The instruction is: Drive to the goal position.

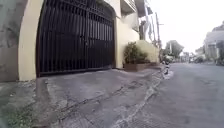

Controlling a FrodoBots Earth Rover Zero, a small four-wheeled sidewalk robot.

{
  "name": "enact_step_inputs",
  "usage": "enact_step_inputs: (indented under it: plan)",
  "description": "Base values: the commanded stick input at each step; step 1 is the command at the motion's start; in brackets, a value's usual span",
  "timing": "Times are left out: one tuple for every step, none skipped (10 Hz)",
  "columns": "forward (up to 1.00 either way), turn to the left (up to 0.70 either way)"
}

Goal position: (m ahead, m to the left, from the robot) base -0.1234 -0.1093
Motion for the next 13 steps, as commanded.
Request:
enact_step_inputs:
  plan:
    - [0.0, -1.0]
    - [0.0, -1.0]
    - [0.0, -1.0]
    - [0.0, -1.0]
    - [0.0, -1.0]
    - [0.0, -1.0]
    - [0.0, -1.0]
    - [0.0, -1.0]
    - [0.0, -1.0]
    - [0.0, -1.0]
    - [0.0, -0.24]
    - [0.0, 0.0]
    - [0.0, 0.0]
